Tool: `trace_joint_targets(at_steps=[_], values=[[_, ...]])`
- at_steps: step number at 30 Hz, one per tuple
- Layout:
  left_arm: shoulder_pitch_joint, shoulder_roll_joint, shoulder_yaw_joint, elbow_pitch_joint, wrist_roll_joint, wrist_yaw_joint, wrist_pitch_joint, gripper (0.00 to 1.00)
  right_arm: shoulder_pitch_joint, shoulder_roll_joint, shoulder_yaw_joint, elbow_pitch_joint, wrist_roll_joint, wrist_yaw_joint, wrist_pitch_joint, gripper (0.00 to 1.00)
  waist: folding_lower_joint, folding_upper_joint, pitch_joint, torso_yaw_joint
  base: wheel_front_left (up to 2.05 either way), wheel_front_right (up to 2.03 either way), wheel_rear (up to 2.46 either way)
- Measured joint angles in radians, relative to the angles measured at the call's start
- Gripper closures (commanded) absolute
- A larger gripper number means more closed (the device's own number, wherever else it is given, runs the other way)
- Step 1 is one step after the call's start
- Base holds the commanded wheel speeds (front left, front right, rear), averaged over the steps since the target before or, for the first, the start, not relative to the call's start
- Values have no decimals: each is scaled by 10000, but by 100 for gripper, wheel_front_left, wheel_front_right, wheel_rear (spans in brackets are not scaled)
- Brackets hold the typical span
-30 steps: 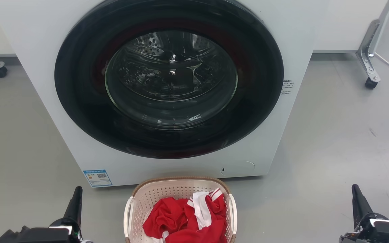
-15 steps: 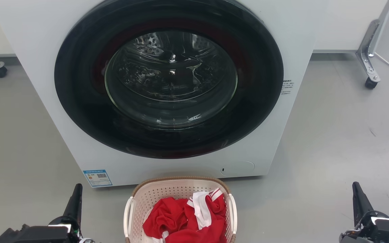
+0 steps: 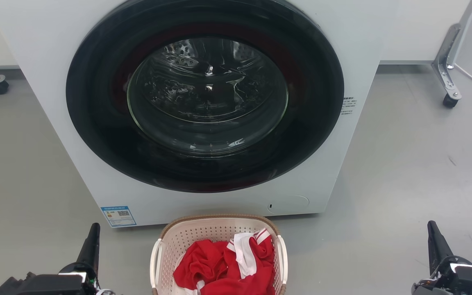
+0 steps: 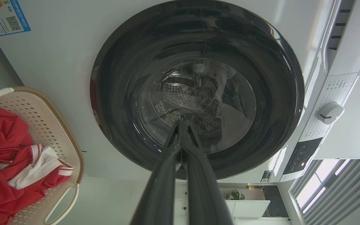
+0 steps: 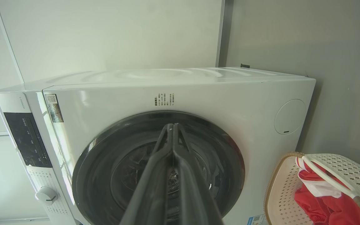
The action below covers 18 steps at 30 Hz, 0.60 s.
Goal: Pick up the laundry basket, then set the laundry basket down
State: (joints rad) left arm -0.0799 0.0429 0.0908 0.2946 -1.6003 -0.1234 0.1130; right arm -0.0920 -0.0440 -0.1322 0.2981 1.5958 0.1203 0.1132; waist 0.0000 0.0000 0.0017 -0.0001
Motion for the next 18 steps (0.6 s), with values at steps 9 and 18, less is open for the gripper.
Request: trace_joint_targets(at_steps=[9, 18], values=[[0, 0, 0, 2, -2, 0, 0, 100, 0, 2, 0, 2, 0, 0, 0, 100, 0, 0, 0, 0, 0, 0, 0], [0, 0, 0, 4, -2, 0, 0, 100, 0, 2, 0, 2, 0, 0, 0, 100, 0, 0, 0, 0, 0, 0, 0]])
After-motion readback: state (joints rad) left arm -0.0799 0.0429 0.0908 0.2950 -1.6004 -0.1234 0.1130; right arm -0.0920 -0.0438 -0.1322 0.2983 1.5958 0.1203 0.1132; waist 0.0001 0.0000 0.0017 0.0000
